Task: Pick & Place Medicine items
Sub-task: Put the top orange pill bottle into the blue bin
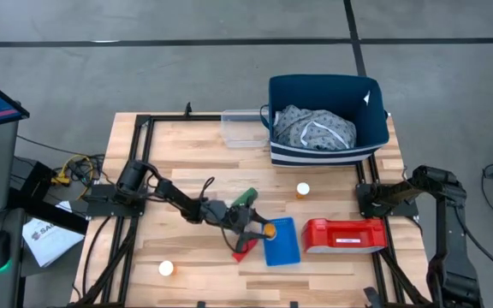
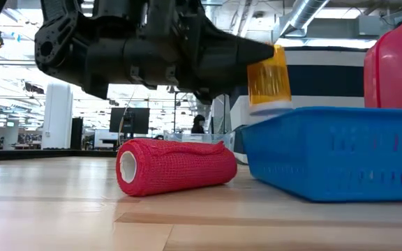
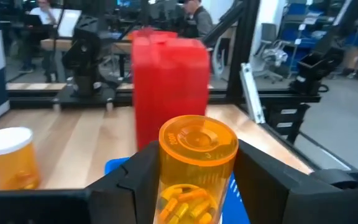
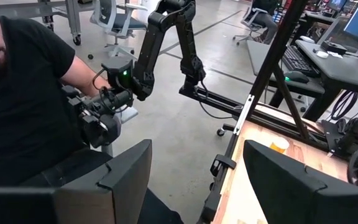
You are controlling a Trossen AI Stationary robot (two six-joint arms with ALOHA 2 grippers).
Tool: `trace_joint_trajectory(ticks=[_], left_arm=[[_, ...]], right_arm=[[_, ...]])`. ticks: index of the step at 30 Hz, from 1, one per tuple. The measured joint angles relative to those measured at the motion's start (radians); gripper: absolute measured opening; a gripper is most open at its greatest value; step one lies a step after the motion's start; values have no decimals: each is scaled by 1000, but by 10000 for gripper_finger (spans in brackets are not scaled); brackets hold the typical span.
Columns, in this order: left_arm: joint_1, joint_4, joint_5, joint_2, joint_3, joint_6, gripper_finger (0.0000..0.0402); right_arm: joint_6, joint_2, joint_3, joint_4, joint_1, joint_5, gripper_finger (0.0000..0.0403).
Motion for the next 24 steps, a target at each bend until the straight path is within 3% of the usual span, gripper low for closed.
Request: trace_joint_trajectory(ticks=[24], left_arm=[[12, -27, 8, 112, 98, 3, 181]], right_arm=[[-7, 0, 0, -8, 3, 0, 250]])
